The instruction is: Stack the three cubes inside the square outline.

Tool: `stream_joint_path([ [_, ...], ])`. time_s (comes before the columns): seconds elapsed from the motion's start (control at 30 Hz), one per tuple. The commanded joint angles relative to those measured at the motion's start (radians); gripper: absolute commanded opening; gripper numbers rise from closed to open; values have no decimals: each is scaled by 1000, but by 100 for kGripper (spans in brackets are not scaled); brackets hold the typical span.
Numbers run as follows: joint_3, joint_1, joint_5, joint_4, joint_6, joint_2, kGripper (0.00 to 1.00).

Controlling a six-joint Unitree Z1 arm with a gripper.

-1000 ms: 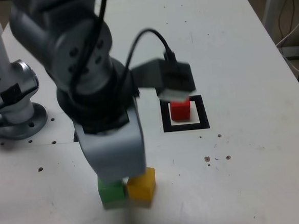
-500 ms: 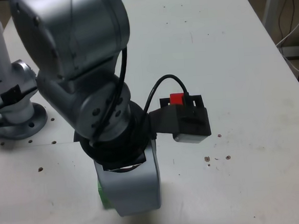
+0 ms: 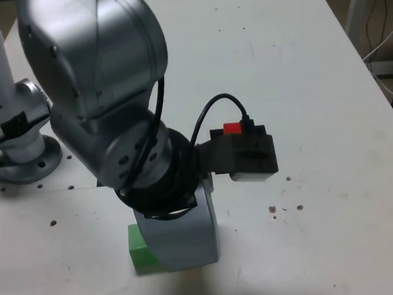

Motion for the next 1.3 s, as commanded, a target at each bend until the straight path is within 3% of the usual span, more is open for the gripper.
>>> stream_joint_path([
  [0.0,19,-1,3,-22,-6,10,99],
  [0.23,48,2,6,-65,-19,25,95],
  [0.5,52,8,37,-85,-56,31,84],
  [0.9,67,10,40,-92,-66,28,71],
  [1.27,69,10,38,-112,-80,31,43],
])
